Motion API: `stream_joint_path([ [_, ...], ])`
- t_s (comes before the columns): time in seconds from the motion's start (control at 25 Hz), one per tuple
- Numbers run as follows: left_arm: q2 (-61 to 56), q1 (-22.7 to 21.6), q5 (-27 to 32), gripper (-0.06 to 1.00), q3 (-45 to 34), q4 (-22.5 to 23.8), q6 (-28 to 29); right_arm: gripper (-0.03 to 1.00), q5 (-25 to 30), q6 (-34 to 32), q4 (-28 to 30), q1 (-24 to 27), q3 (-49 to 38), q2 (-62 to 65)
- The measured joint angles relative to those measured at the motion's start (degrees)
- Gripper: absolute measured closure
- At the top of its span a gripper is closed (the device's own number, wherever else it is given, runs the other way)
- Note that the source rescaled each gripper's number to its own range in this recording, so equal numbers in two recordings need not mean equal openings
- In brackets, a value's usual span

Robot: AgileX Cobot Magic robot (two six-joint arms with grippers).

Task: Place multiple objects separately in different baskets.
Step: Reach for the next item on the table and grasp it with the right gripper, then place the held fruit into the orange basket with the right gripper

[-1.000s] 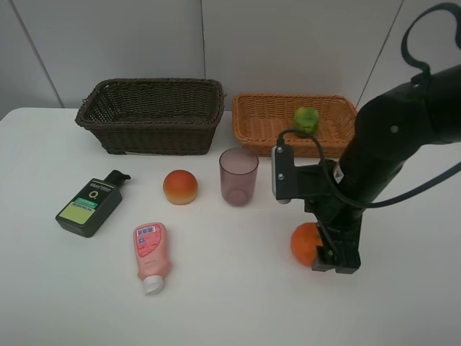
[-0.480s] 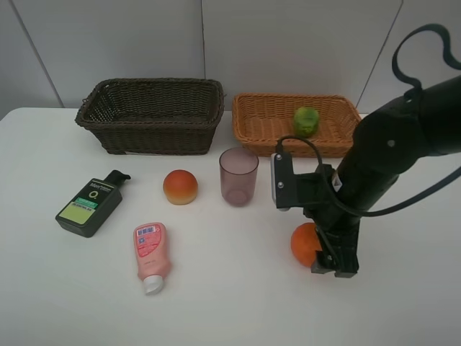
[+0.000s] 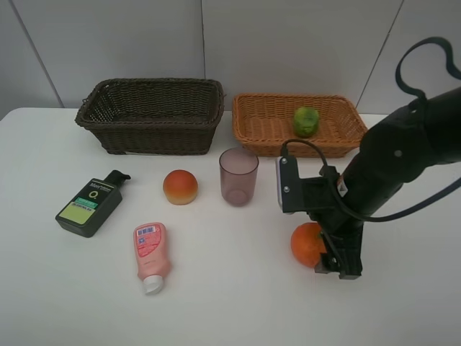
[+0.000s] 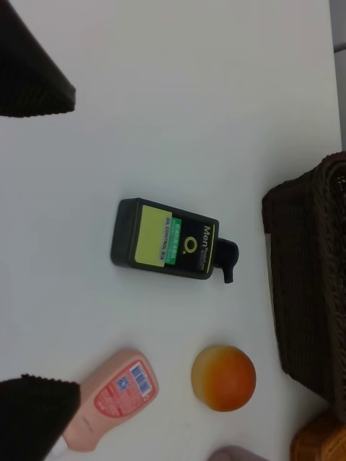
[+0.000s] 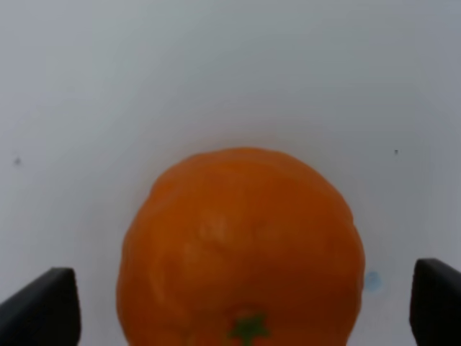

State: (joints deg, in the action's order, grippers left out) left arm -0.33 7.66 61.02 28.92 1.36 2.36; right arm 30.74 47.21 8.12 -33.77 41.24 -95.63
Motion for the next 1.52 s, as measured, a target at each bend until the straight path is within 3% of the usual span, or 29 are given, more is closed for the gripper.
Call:
stream_joint_path([
  [0.72, 0.0, 0.0, 0.0, 0.01, 0.0, 0.0, 0.0, -0.03, -3.7, 0.1, 0.1, 0.5, 0.0, -7.0],
  [0.76, 0.0, 0.0, 0.0, 0.01, 0.0, 0.0, 0.0, 0.01, -3.7, 0.1, 0.1, 0.5, 0.0, -7.0],
  [0.84, 0.0, 0.0, 0.0, 0.01, 0.0, 0.0, 0.0, 0.2, -3.7, 0.1, 0.0, 0.5, 0.0, -7.0],
  [0.92, 0.0, 0.0, 0.0, 0.01, 0.0, 0.0, 0.0, 0.62, -3.8, 0.1, 0.1, 0.5, 0.0, -7.0],
  [0.96, 0.0, 0.0, 0.0, 0.01, 0.0, 0.0, 0.0, 0.69, -3.8, 0.1, 0.1, 0.5, 0.0, -7.1],
  [1.52, 0.0, 0.0, 0.0, 0.01, 0.0, 0.0, 0.0, 0.69, -3.9, 0.1, 0.1, 0.5, 0.0, -7.1],
])
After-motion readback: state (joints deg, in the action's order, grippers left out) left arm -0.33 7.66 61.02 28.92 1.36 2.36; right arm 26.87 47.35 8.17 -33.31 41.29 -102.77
